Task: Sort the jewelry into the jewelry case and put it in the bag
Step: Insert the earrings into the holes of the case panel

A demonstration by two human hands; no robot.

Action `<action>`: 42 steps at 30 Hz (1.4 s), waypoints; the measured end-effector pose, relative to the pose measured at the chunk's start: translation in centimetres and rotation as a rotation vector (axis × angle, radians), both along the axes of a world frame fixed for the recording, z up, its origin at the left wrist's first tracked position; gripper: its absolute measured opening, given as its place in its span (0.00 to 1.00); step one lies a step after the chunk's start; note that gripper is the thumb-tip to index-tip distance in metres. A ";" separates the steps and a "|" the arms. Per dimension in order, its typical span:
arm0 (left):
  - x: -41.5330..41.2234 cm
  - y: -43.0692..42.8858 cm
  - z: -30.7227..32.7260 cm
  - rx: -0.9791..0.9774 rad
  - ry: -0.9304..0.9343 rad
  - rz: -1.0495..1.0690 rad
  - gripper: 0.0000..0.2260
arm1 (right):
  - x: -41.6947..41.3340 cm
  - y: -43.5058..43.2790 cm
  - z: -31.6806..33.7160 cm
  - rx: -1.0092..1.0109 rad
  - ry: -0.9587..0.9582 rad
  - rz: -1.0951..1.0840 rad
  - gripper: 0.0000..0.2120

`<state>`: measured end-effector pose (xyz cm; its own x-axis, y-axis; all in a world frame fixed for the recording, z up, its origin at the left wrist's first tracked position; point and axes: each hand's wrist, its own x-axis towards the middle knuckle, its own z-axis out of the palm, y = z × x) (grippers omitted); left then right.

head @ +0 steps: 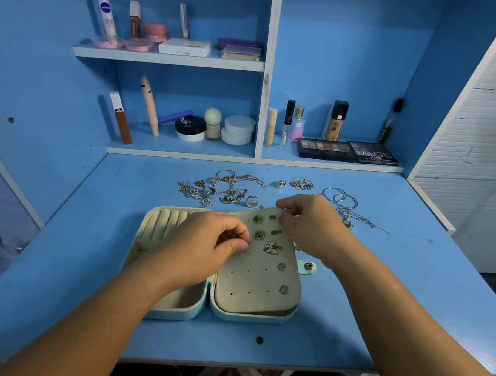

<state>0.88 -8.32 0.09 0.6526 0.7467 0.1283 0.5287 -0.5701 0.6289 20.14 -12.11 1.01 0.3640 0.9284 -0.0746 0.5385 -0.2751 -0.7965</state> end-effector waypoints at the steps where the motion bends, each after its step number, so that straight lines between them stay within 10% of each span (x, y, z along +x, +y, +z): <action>1: 0.1 0.0 0.0 0.005 0.003 0.002 0.06 | 0.0 0.0 0.0 0.008 0.005 -0.001 0.15; 35: 0.7 0.7 1.7 -0.145 0.135 0.095 0.03 | 0.1 -0.2 0.1 0.059 0.042 0.005 0.14; 42: 0.6 0.0 1.5 0.069 0.166 0.032 0.03 | -0.1 -0.4 0.3 0.065 0.045 -0.003 0.14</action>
